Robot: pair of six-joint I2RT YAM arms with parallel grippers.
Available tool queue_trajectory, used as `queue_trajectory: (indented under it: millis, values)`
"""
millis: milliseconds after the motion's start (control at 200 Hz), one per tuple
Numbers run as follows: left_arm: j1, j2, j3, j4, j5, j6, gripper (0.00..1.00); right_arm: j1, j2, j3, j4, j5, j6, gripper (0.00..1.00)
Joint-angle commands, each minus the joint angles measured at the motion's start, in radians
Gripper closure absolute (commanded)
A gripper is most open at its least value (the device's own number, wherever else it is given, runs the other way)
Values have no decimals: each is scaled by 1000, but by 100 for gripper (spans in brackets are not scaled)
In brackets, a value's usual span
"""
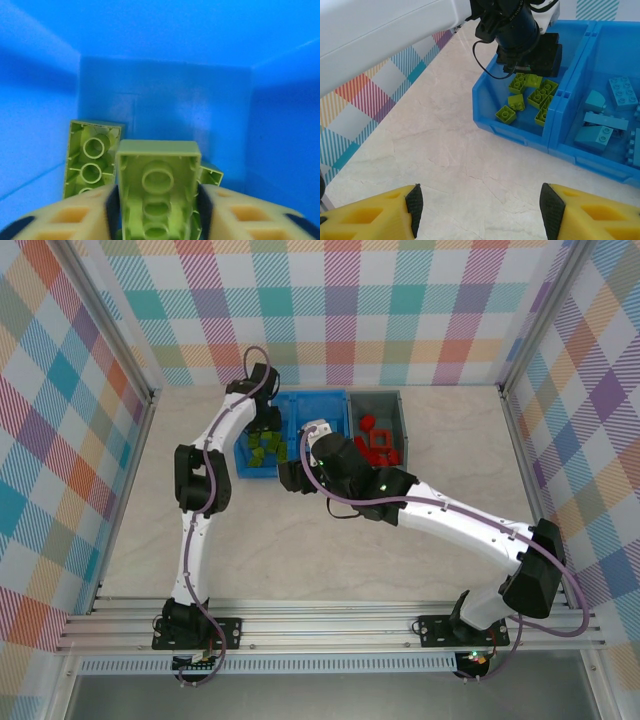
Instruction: Sort the legos into containers by color
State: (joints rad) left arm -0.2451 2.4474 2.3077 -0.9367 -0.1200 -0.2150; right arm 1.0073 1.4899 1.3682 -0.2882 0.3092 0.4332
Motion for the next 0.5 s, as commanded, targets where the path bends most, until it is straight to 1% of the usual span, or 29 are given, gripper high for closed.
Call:
queue_trajectory:
  millis: [0, 105, 205, 250, 285, 325, 330, 335, 340, 350, 355, 365, 445, 495]
  values:
    - [13, -17, 36, -19, 17, 1, 45, -4, -24, -22, 20, -16, 15, 34]
    - [12, -85, 7, -18, 37, -12, 41, -6, -40, -36, 19, -15, 16, 33]
    - [9, -185, -43, -14, 57, -37, 39, -13, -63, -39, -6, -4, 10, 31]
    - [9, -254, -90, -2, 63, -51, 38, -20, -78, -38, -29, 12, 8, 28]
    - [9, -312, -140, 12, 66, -67, 35, -32, -93, -36, -59, 34, 11, 23]
    - [11, -389, -210, 31, 76, -80, 29, -58, -112, -30, -112, 63, 30, 15]
    - [11, -402, -220, 33, 78, -82, 28, -62, -114, -29, -118, 67, 33, 10]
    - [11, -413, -231, 36, 80, -84, 24, -66, -116, -28, -125, 70, 35, 5]
    - [10, -423, -242, 42, 81, -86, 20, -70, -120, -28, -133, 74, 38, 3]
    - [10, -447, -265, 51, 85, -89, 8, -82, -125, -26, -147, 80, 44, 1]
    - [10, -458, -277, 54, 88, -91, 4, -86, -127, -26, -154, 82, 47, 0]
    - [12, -479, -301, 66, 92, -96, 1, -95, -134, -25, -169, 88, 54, 0]
    - [21, -690, -525, 174, 112, -135, 0, -199, -190, -38, -272, 128, 70, 0]
    - [24, -829, -671, 244, 112, -143, 0, -238, -237, -64, -302, 222, 44, 0]
